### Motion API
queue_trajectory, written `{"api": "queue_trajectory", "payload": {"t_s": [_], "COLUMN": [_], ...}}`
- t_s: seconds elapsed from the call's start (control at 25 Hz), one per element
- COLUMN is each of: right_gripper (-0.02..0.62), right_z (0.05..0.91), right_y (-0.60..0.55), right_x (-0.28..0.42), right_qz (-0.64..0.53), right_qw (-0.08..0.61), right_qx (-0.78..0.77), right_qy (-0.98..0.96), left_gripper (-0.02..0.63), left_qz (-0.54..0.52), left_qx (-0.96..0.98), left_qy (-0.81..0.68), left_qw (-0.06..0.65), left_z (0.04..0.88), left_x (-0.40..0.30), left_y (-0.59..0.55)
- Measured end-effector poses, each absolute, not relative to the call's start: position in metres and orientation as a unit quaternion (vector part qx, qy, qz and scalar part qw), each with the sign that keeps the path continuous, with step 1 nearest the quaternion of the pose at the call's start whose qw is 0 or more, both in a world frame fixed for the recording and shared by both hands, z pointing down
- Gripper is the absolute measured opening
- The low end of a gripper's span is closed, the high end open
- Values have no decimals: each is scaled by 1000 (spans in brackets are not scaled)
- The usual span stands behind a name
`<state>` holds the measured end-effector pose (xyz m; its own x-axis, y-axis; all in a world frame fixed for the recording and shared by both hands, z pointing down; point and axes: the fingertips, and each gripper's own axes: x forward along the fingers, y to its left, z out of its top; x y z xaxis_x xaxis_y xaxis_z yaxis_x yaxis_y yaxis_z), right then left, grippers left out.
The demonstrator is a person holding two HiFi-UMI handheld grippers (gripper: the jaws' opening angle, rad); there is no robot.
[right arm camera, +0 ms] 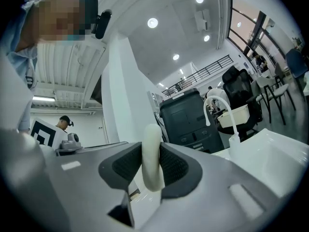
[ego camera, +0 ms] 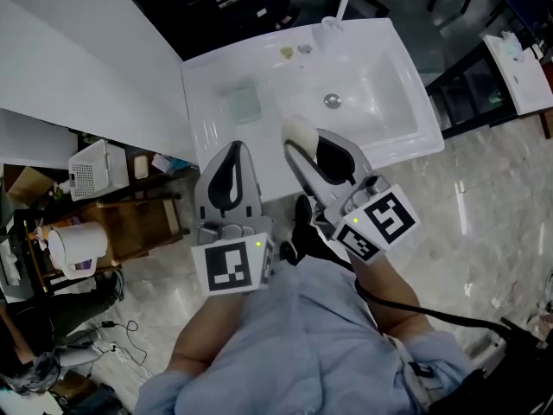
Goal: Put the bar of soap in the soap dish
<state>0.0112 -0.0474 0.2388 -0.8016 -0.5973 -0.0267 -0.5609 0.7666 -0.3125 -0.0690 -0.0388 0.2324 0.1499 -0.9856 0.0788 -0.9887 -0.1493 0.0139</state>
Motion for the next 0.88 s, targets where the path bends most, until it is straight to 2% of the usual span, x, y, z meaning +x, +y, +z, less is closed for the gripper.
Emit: {"api": "queue_trajectory", "payload": {"t_s": [0.44,0.88], "right_gripper": [109,109], "right_z": [232,256], "right_y": [-114,-166], "right_x": [11,-28], "right_qz": [-153,-169], "right_qw": [74,45], "right_qx": [-274,-258], "right_qy": [947,950], "left_gripper": [5,5], "left_qz": [42,31], "left_qx": [738,716], "left_qy": [-673,-697], "left_qw": [8,26], "left_z": [215,231], "left_x": [-63,-103], "left_y": [-96,-137]}}
